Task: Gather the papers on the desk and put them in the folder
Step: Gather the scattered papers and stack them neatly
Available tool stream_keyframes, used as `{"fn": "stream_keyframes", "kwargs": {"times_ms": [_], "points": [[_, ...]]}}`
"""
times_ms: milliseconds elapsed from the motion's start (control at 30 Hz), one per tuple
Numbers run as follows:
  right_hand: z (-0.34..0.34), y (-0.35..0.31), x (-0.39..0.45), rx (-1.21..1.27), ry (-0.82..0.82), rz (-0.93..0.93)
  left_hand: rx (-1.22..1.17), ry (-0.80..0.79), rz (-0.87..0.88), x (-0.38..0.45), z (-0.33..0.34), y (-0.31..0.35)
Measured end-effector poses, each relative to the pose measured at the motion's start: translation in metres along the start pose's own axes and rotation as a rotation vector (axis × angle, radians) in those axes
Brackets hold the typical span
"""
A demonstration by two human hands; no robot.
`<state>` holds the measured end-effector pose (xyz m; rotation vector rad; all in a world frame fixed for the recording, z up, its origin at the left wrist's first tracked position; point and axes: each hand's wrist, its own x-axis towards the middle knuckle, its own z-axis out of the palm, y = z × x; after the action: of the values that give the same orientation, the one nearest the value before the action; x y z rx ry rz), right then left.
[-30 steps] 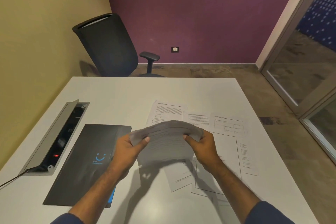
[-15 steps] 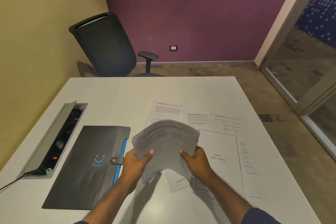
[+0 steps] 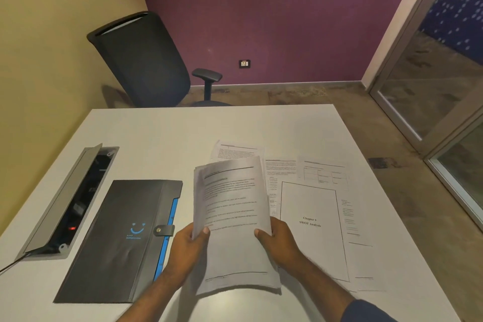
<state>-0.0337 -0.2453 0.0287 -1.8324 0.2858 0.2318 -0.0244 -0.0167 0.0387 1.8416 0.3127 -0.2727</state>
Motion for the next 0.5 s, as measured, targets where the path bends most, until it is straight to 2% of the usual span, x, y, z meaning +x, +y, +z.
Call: {"fn": "stream_keyframes", "kwargs": {"times_ms": [100, 167, 233, 333, 500], "points": [[0.001, 0.004, 0.003, 0.045, -0.014, 0.040, 0.068, 0.023, -0.003, 0.003, -0.001, -0.002], [0.000, 0.008, 0.004, 0.034, 0.058, 0.071, 0.084, 0.041, -0.004, 0.005, -0.002, -0.004], [-0.005, 0.019, 0.007, -0.181, 0.144, 0.099, 0.109, 0.054, -0.013, 0.006, -0.002, -0.007], [-0.011, 0.037, 0.013, -0.663, 0.150, 0.136, 0.138, 0.068, -0.019, 0.007, -0.002, -0.011], [-0.007, 0.047, 0.021, -0.829, 0.142, 0.325, 0.142, 0.076, -0.043, 0.010, 0.003, -0.009]]}}
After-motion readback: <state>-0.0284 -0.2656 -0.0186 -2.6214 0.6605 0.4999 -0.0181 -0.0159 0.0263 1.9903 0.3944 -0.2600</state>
